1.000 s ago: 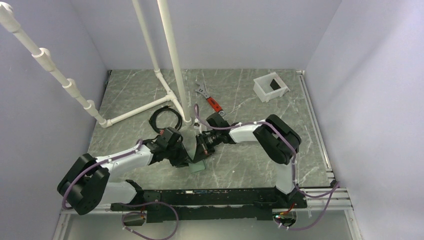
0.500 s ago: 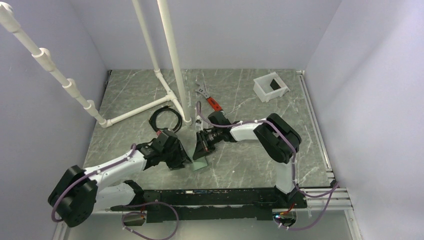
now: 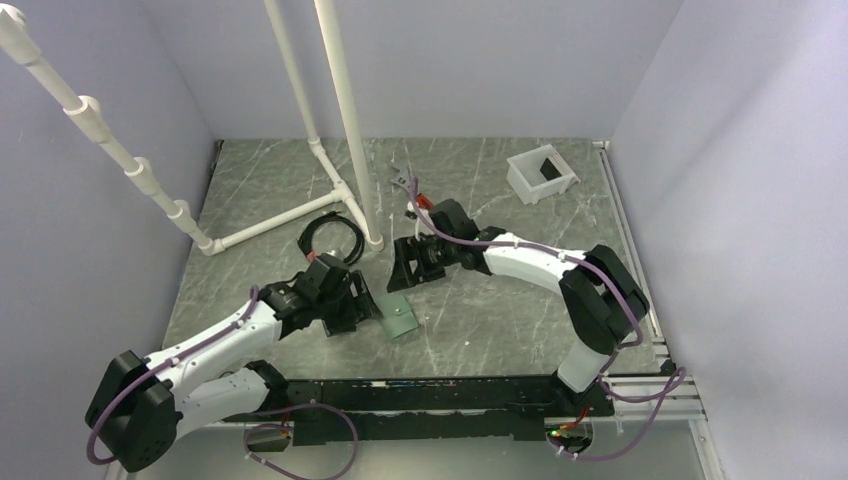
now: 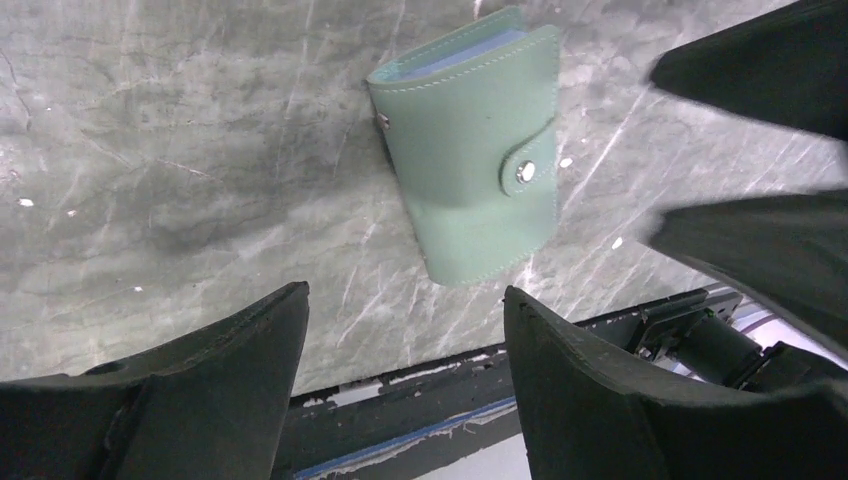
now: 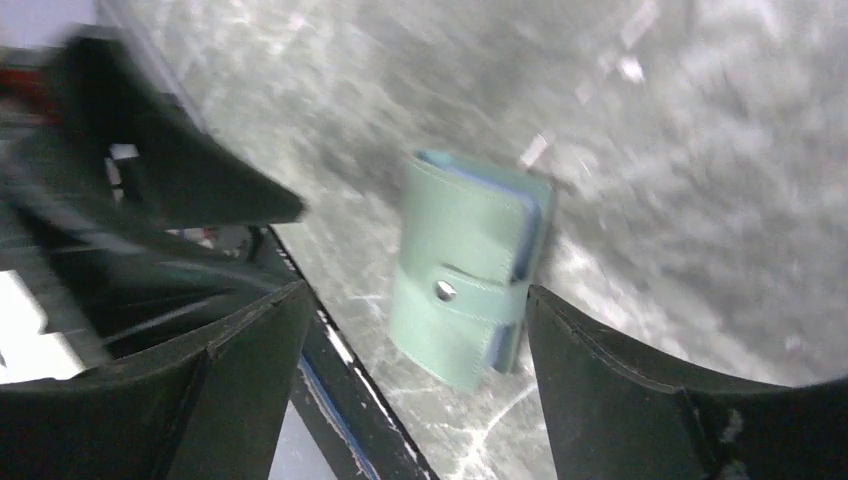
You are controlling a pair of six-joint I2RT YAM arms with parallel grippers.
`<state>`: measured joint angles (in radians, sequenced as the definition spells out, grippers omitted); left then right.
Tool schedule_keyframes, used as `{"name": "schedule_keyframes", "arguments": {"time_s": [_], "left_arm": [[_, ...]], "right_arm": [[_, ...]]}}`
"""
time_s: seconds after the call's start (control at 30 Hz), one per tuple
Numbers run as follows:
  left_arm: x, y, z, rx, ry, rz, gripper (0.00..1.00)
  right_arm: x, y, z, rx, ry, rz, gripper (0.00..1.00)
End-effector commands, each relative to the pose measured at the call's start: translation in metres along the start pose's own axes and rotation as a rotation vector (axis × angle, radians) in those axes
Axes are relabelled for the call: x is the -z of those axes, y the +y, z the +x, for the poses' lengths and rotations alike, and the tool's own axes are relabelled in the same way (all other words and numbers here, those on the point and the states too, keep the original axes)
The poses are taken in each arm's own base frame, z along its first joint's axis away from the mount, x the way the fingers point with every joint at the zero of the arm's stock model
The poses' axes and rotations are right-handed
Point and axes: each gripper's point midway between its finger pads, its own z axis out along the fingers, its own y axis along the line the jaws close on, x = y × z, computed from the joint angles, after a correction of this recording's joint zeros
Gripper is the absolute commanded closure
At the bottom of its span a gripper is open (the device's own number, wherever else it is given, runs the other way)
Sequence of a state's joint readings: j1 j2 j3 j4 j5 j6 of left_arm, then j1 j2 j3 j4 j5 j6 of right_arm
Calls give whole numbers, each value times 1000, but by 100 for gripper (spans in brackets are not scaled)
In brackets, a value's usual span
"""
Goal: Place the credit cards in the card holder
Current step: Close the card holder at the center of the board, then move the card holder to the center of the board, then reset both arms
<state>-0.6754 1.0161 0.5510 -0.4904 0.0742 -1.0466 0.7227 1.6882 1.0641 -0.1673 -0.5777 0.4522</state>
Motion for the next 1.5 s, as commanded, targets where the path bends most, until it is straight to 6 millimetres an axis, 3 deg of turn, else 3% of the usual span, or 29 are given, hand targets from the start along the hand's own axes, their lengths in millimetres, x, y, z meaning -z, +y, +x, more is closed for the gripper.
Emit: {"name": "schedule_keyframes", "arguments": {"time_s": [0.0, 0.17, 0.23, 0.3, 0.4, 0.5, 0.53, 0.57, 0.6, 0.7, 0.73, 0.87, 1.1, 1.17, 1.27, 1.47], "left_arm": [[28, -26, -21, -57, -61, 42, 23], [64, -38, -37, -102, -127, 53, 22], [78, -43, -39, -114, -141, 71, 22], [90, -42, -48, -118, -191, 59, 22], [111, -47, -55, -126, -237, 72, 21], [136, -55, -64, -132, -292, 98, 21], [143, -57, -68, -133, -311, 103, 21], [150, -58, -70, -133, -326, 105, 20], [157, -59, -73, -135, -344, 111, 20], [176, -66, -79, -145, -382, 129, 20], [182, -68, -80, -149, -390, 135, 20], [197, -70, -86, -169, -427, 139, 19], [224, -89, -101, -226, -507, 197, 18], [237, -97, -107, -254, -545, 226, 18], [271, -116, -120, -318, -646, 292, 18], [356, -142, -149, -446, -920, 382, 15]], "right_arm": [[-12, -28, 37, -247, 4, 157, 21], [-28, -27, 59, -354, -54, 241, 30], [-34, -21, 59, -357, -66, 248, 48], [-43, -16, 56, -377, -80, 242, 60], [-62, -2, 33, -445, -162, 179, 62], [-87, 15, -12, -441, -318, 111, 62], [-100, 28, -26, -417, -318, 78, 62], [-111, 54, -52, -382, -319, -4, 61], [-120, 71, -64, -353, -314, -71, 59], [-115, 101, -72, -265, -341, -152, 53], [-101, 109, -73, -235, -365, -168, 46], [-49, 94, -47, -108, -389, -73, 28], [66, 69, -21, 184, -484, 180, 16], [110, 63, -28, 301, -546, 296, 13], [192, 64, -48, 387, -695, 474, 6], [340, 94, -84, 455, -1020, 691, 5]]}}
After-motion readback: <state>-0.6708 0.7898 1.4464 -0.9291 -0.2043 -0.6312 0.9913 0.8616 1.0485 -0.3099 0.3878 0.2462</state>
